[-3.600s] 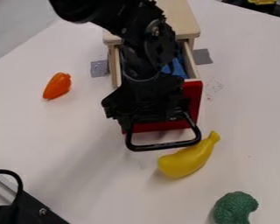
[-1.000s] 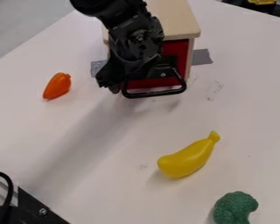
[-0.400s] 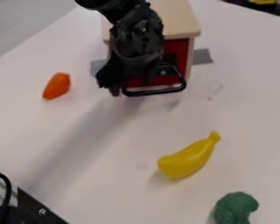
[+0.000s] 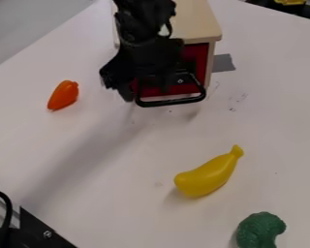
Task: Closed the drawer.
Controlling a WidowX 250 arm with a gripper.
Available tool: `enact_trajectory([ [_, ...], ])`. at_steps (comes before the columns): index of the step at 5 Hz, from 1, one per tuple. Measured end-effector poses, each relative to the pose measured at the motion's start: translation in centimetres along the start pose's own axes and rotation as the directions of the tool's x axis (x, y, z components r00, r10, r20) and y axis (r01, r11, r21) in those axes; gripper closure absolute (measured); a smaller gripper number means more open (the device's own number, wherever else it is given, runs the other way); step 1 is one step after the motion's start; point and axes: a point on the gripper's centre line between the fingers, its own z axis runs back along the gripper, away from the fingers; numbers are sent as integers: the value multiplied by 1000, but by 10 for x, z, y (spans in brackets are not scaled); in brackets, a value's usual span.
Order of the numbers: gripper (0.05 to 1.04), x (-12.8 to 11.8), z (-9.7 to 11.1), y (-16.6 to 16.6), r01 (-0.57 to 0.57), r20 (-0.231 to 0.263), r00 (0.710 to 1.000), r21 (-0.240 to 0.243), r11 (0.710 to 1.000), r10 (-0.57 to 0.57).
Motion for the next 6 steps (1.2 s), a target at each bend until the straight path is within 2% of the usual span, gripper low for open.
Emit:
enact_trajectory([
  [1, 95, -4, 25, 0, 42, -84, 996, -29, 999, -44],
  [2, 95, -14, 39, 3, 77, -144, 986, -22, 997, -79],
  [3, 95, -30, 49, -1, 163, -202, 967, 20, 986, -156],
  [4, 95, -47, 49, 1, 257, -261, 938, 89, 962, -226],
  [5, 94, -55, 50, 2, 299, -256, 932, 137, 944, -258],
  [6, 95, -53, 51, 2, 312, -254, 930, 165, 936, -266],
])
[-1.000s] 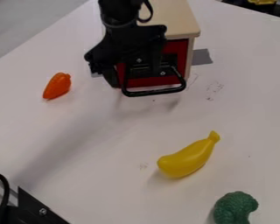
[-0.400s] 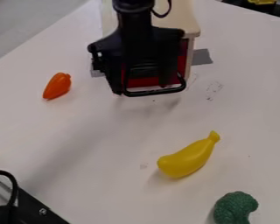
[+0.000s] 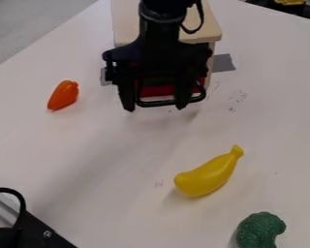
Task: Closed the drawer.
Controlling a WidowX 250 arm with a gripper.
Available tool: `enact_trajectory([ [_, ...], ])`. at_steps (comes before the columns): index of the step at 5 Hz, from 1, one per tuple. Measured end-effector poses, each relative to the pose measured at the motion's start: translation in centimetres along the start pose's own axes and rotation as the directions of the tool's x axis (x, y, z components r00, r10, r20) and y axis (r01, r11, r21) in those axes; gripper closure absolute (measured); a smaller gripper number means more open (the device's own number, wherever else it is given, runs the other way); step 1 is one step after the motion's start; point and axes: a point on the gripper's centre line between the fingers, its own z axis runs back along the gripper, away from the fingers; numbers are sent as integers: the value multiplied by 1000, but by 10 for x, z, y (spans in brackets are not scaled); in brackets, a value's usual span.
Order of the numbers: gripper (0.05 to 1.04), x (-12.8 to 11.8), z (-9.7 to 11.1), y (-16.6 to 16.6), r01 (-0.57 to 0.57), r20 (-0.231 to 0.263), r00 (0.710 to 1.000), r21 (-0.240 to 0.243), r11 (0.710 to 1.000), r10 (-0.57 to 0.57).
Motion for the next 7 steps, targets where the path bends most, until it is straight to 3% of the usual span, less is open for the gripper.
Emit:
enact_trajectory([
  [7, 95, 0, 2, 1, -32, -15, 999, 3, 999, 32],
])
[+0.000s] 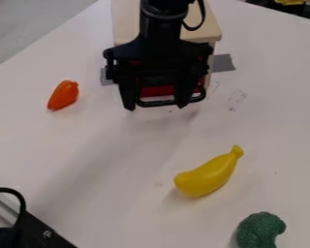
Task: Closed the drawer.
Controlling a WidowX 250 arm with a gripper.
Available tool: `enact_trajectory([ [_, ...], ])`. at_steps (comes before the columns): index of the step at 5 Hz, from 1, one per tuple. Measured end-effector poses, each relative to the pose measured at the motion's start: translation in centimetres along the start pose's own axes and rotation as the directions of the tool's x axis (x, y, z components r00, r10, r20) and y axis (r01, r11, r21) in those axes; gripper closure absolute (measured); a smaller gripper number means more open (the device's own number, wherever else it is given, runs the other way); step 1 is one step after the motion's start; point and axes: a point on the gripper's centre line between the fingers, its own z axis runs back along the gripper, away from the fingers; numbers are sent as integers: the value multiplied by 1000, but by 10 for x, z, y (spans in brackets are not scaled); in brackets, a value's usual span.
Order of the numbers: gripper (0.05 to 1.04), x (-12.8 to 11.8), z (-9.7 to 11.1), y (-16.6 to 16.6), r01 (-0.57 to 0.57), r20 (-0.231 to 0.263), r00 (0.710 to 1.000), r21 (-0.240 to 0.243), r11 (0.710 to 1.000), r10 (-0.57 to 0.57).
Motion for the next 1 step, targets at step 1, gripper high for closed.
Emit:
enact_trajectory([
  [1, 95, 0, 0, 0, 2, 1, 1000, 1, 1000, -2],
])
